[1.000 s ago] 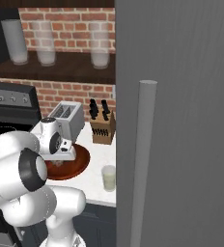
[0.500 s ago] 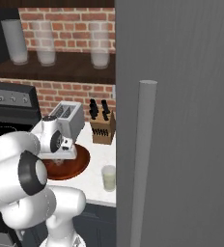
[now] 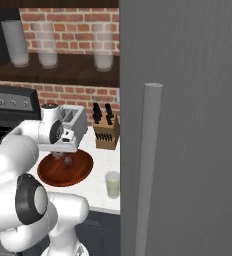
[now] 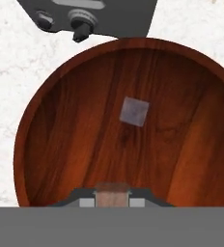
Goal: Grab a lemon wedge from the fridge and one ice cube from the ice bowl, and put them in the glass of lemonade.
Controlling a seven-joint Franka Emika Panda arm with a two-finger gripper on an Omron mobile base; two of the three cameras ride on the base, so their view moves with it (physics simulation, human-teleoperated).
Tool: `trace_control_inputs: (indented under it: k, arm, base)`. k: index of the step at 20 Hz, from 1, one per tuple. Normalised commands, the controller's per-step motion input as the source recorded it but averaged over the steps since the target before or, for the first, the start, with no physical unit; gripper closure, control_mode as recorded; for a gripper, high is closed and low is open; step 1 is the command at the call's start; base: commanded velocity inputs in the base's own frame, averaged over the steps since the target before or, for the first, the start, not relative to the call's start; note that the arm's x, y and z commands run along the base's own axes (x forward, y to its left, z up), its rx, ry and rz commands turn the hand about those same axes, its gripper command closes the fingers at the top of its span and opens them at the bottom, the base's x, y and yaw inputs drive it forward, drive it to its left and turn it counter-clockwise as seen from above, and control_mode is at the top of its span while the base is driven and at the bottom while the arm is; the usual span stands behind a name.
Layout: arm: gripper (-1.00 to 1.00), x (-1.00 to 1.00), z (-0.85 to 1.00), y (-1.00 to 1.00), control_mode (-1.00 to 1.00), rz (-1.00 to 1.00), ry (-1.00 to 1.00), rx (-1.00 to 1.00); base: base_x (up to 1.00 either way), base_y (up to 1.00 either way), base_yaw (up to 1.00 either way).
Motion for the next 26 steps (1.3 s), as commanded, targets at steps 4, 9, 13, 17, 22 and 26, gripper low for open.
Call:
trace_control_inputs:
  k: [4,9,13,17,22,26]
  arm:
    - [1.0,0.0,0.53,0.0,-1.0,0.0,0.0,0.02]
    - [1.0,0.0,0.26,0.0,-1.0,0.0,0.0,0.0]
    - [1.0,-0.14,0.09,0.0,-1.0,-0.05,-0.01,0.0]
    - [1.0,-0.3,0.14,0.0,-1.0,-0.05,-0.02,0.0]
    - [1.0,-0.45,0.09,0.0,-1.0,-0.08,-0.04,0.01]
    - [1.0,-0.65,0.06,-0.47,-1.0,-0.24,-0.21,0.0]
  base:
    - [0.0,0.0,0.0]
    - [0.0,0.0,0.0]
    - [0.0,0.0,0.0]
    - [0.0,0.0,0.0]
    - [0.0,0.0,0.0]
    - [0.0,0.0,0.0]
